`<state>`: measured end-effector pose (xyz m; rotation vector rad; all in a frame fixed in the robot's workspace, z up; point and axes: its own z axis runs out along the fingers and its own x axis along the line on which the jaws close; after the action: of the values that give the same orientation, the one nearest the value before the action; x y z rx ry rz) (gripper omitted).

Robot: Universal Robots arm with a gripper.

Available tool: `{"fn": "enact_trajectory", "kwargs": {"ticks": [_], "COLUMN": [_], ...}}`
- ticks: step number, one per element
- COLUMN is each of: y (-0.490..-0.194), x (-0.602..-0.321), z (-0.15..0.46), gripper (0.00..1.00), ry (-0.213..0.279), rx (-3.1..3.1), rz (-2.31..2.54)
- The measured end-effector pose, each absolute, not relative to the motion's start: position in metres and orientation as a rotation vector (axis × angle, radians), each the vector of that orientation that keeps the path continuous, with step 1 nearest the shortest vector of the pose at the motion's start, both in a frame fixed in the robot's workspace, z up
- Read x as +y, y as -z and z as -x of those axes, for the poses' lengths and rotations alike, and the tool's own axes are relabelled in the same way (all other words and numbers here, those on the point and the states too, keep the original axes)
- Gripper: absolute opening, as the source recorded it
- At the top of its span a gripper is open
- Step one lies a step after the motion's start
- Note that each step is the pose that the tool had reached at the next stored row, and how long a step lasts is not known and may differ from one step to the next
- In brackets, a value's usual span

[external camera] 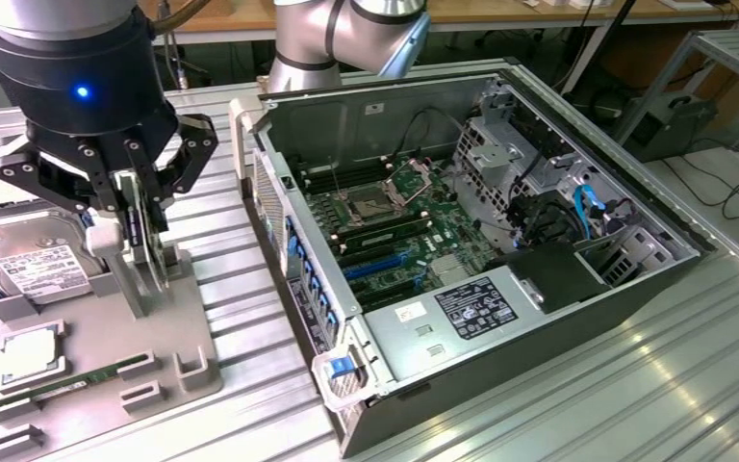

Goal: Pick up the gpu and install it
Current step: 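Pick up the gpu and move the gpu toward the slot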

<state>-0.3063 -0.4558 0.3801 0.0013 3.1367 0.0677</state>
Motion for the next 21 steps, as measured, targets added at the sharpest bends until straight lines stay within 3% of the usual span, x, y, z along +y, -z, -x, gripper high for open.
{"fn": "enact_trajectory", "kwargs": {"ticks": [21], "y": [-0.397], "x": [-0.456], "z": [0.306], "gripper": [0.28], "ry": [-0.068], "rx": [3.137], "rz": [0.038]}}
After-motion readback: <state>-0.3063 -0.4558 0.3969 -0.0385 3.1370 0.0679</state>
